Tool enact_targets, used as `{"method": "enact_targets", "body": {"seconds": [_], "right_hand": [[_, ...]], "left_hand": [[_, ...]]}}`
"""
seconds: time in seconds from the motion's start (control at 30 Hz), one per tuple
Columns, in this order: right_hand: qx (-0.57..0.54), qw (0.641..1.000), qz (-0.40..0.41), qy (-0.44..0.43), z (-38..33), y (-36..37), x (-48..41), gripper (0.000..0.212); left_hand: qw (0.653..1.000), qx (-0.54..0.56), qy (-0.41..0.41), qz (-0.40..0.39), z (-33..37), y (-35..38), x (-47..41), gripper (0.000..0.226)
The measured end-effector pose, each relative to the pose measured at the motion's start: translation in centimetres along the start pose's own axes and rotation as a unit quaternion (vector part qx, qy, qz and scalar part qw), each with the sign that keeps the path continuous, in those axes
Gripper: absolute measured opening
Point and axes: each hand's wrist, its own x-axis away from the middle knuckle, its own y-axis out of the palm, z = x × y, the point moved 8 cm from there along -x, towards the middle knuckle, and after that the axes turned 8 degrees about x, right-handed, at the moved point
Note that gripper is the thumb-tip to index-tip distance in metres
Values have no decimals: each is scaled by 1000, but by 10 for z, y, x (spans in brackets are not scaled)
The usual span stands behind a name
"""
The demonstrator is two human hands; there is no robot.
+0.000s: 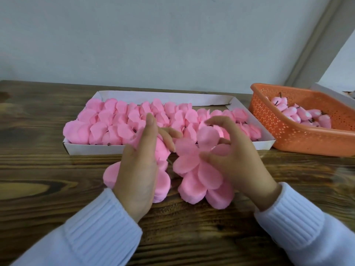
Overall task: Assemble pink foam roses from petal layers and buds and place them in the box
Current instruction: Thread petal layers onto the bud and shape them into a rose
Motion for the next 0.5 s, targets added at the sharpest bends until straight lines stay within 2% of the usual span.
{"method": "enact_targets", "body": {"seconds": [0.07, 0.1, 0.23, 0.33, 0.4, 0.47, 0.5], "right_hand": [[-28, 999, 16, 17, 4, -3, 0, 74], [-40, 998, 20, 38, 8, -4, 1, 76], [-84, 991, 14, 107, 19, -4, 5, 58], [-160, 985, 34, 51, 3, -8, 5, 74], [-226, 974, 8, 14, -7, -6, 5, 84], [-197, 978, -22, 68, 0, 0, 6, 92], [-158, 981, -32, 112, 7, 3, 7, 88]], "left_hand": [[1000, -3, 1, -3, 1, 2, 2, 55], [1000, -5, 4, -7, 1, 3, 2, 54], [1000, -21, 15, -18, 2, 5, 3, 50], [999, -35, 28, -26, 3, 4, 3, 53], [998, -37, 31, -31, 2, 4, 3, 52], [999, -33, 23, -21, 1, 3, 3, 52], [999, -31, 15, -11, 0, 2, 3, 53]]}}
